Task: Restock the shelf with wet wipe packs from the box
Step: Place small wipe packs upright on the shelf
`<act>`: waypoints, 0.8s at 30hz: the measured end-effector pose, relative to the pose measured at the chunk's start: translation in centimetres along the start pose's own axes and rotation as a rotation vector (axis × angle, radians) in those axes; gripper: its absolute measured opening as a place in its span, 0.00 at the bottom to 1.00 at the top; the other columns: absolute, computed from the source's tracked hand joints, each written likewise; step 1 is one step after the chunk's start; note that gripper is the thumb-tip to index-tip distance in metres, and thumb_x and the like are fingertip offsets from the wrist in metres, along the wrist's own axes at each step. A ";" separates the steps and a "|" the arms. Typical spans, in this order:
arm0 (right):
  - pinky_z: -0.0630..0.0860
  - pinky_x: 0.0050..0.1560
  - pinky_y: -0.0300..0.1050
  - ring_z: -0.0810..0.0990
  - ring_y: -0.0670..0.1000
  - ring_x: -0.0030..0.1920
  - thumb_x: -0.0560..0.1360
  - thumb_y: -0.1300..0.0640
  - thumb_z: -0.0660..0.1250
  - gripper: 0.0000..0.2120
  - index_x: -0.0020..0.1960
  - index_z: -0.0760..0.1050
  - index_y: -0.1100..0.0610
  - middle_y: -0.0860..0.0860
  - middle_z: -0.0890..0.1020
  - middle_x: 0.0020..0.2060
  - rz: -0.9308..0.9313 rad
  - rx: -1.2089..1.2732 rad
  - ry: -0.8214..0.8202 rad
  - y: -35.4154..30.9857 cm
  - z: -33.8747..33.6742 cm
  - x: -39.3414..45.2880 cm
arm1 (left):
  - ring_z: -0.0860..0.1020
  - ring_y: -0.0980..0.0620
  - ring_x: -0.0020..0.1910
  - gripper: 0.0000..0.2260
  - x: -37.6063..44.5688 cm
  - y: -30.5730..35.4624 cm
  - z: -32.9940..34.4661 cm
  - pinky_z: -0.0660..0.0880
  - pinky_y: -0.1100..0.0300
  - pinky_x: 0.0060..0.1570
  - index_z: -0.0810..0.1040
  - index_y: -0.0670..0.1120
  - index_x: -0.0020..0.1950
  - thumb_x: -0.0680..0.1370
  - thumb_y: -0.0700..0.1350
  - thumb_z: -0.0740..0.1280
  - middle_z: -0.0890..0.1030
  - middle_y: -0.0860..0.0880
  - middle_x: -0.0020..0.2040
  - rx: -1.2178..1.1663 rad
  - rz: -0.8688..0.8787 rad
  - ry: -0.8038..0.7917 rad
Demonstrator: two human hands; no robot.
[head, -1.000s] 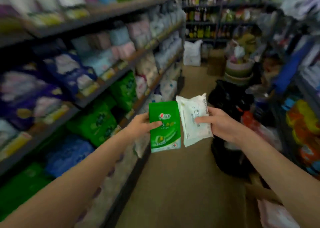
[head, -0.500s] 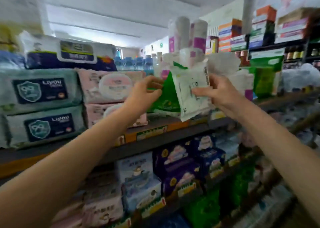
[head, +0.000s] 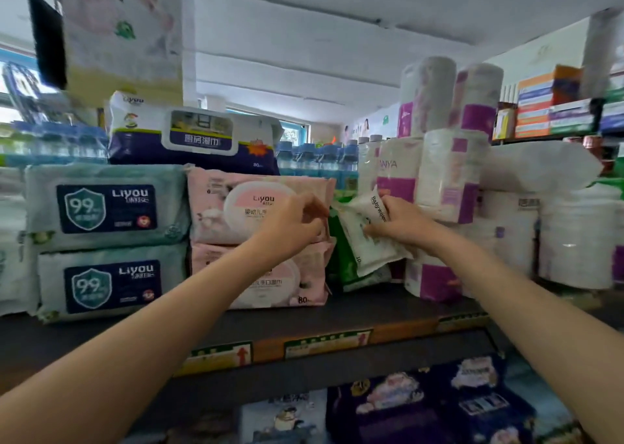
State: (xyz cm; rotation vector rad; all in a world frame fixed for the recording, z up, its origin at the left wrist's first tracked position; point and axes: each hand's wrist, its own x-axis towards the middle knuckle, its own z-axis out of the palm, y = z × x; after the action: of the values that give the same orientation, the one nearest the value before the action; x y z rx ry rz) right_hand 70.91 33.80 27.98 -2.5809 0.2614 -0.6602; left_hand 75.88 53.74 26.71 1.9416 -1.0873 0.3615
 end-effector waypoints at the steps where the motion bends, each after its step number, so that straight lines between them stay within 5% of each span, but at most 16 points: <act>1: 0.70 0.48 0.44 0.76 0.55 0.52 0.70 0.56 0.71 0.21 0.59 0.70 0.62 0.56 0.78 0.53 -0.034 -0.046 0.072 -0.2 0.1 -0.2 | 0.78 0.52 0.51 0.08 0.0 -0.1 0.2 0.76 0.55 0.56 0.76 0.46 0.51 0.74 0.37 0.64 0.81 0.46 0.51 0.025 0.012 -0.007; 6: 0.68 0.34 0.35 0.73 0.50 0.41 0.73 0.59 0.68 0.12 0.52 0.67 0.59 0.50 0.73 0.41 -0.062 0.172 0.430 -2.4 -1.6 -2.4 | 0.78 0.54 0.49 0.09 -0.4 0.3 0.6 0.76 0.61 0.50 0.78 0.44 0.53 0.76 0.37 0.63 0.81 0.47 0.51 0.038 0.023 0.017; 8: 0.73 0.41 0.38 0.76 0.51 0.44 0.74 0.61 0.67 0.11 0.53 0.67 0.57 0.50 0.75 0.44 -0.097 0.350 0.473 -4.2 -2.3 -3.5 | 0.77 0.55 0.47 0.09 -0.6 0.5 -0.3 0.74 0.66 0.45 0.77 0.43 0.55 0.76 0.37 0.62 0.80 0.48 0.51 -0.002 0.027 0.044; 12: 0.75 0.41 0.35 0.77 0.45 0.47 0.74 0.62 0.67 0.12 0.55 0.69 0.55 0.48 0.78 0.47 -0.157 0.663 0.422 -9.8 -1.3 -6.3 | 0.77 0.57 0.43 0.09 -2.4 0.4 -3.2 0.77 0.63 0.45 0.74 0.44 0.57 0.77 0.40 0.65 0.79 0.48 0.52 -0.227 0.004 0.089; 15: 0.78 0.55 0.49 0.79 0.51 0.54 0.73 0.63 0.68 0.13 0.56 0.72 0.56 0.51 0.80 0.52 -0.173 0.821 0.293 -14.5 0.8 -7.8 | 0.76 0.62 0.46 0.14 -5.4 0.1 -6.9 0.77 0.68 0.41 0.72 0.47 0.62 0.77 0.46 0.65 0.77 0.55 0.50 -0.298 0.016 0.003; 20: 0.79 0.56 0.54 0.81 0.53 0.52 0.72 0.58 0.70 0.17 0.58 0.73 0.60 0.54 0.81 0.51 -0.230 0.634 0.111 -23.4 6.7 -9.3 | 0.78 0.68 0.35 0.08 -11.4 -3.5 -15.2 0.75 0.75 0.36 0.75 0.47 0.56 0.76 0.43 0.66 0.79 0.57 0.43 -0.342 -0.098 -0.012; 24: 0.79 0.52 0.48 0.82 0.50 0.49 0.68 0.52 0.73 0.18 0.54 0.74 0.57 0.53 0.83 0.47 -0.297 0.510 0.028 -28.7 11.4 -8.9 | 0.77 0.64 0.42 0.07 -15.9 -7.9 -21.8 0.77 0.70 0.45 0.75 0.49 0.53 0.76 0.43 0.67 0.79 0.58 0.45 -0.181 -0.214 -0.064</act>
State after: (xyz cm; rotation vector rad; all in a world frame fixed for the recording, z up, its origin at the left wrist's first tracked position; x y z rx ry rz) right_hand 70.75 65.92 29.18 -2.1320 -0.2599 -0.7521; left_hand 76.26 81.82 25.74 1.8945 -0.9076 0.0809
